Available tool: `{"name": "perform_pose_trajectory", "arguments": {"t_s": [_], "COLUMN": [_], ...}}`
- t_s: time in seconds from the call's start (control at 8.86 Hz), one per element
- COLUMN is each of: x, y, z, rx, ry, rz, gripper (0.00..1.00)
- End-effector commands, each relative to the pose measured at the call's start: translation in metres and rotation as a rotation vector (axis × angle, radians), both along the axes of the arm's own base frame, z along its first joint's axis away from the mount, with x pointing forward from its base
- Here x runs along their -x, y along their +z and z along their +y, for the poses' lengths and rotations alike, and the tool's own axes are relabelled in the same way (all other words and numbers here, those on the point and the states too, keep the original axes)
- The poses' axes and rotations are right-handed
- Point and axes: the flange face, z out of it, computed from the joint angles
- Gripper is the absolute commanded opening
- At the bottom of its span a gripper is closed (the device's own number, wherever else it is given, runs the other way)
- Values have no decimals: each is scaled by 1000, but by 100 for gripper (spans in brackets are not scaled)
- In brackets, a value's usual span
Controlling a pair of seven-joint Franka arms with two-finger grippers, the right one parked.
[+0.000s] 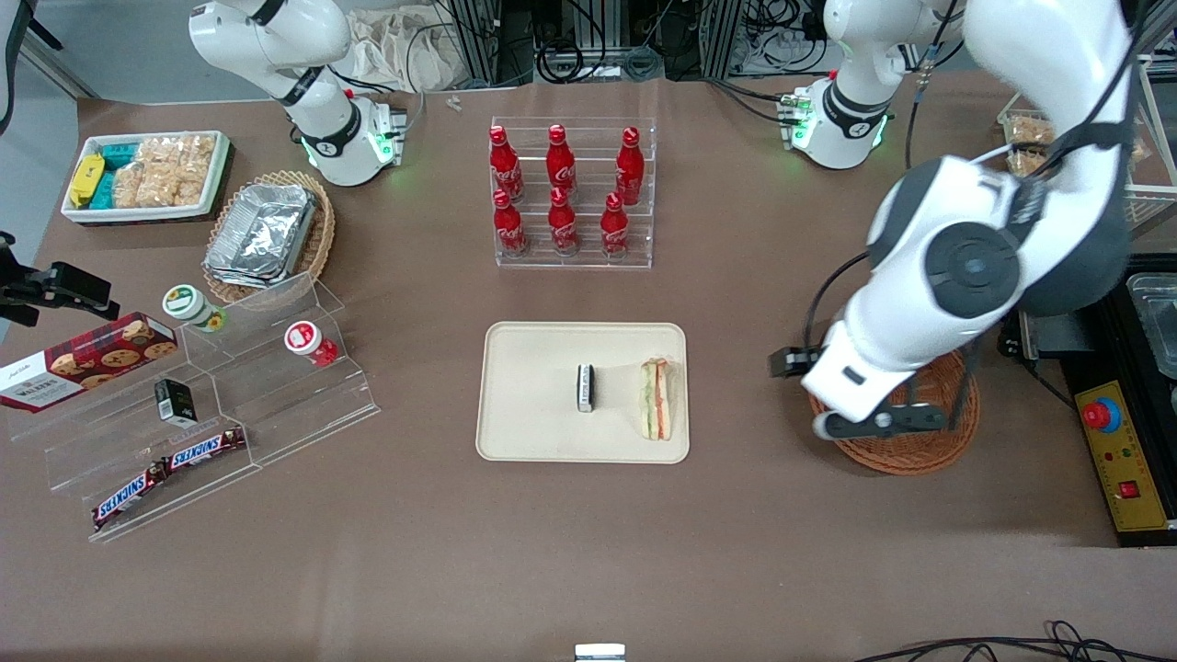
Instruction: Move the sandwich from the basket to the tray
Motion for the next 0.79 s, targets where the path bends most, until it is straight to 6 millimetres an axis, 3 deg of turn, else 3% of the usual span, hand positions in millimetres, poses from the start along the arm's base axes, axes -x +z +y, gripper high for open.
{"name": "perform_pose_trajectory", "arguments": {"t_s": [0.0,0.23,0.45,0.56,0.68], "x": [15,20,20,20,20], "y": [39,71,90,93,92], "z": [45,92,136,156,161], "rx": [-11,-22,-10,-11,-11], "ry": [-95,-110,-87,-52,-44], "rz": [14,-23,-57,-60,-54], "gripper": [100,100,100,100,100]}}
